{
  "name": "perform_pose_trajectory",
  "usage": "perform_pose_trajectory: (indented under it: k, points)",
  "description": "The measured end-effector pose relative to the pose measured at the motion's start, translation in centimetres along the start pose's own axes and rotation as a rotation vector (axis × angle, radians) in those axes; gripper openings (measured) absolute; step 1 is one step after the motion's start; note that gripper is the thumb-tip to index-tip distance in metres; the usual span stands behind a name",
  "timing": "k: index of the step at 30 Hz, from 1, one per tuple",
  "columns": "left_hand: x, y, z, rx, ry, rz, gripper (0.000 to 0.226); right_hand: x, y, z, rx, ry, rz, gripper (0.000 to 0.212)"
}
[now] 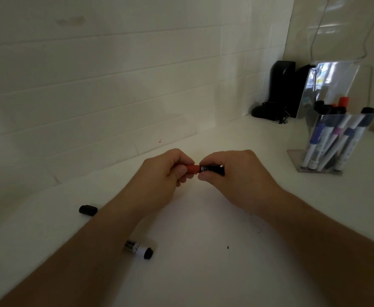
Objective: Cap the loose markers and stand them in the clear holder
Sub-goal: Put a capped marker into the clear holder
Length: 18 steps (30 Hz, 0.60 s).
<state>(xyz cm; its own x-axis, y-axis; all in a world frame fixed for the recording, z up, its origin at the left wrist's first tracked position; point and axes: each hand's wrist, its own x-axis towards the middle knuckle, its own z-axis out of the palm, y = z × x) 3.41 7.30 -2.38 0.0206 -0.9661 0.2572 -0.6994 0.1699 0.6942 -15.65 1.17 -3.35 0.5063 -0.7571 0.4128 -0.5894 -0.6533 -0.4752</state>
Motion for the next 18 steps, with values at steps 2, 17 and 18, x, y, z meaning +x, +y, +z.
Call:
perform_pose_trajectory:
  k: [2, 17, 18]
  points:
    - [0.0, 0.1, 0.0, 0.001, 0.006, 0.0, 0.023, 0.1, 0.0, -0.1, 0.011, 0.004, 0.015, 0.016]
    - [1.4, 6.3, 0.4, -0.484, 0.218, 0.117, 0.021, 0.1, -1.3, -9.8, -0.061, -0.087, -0.025, 0.011]
    - [1.8, 7.2, 0.6, -0.531, 0.203, 0.133, 0.027, -0.3, -1.1, -11.8, -0.09, -0.051, -0.032, 0.009]
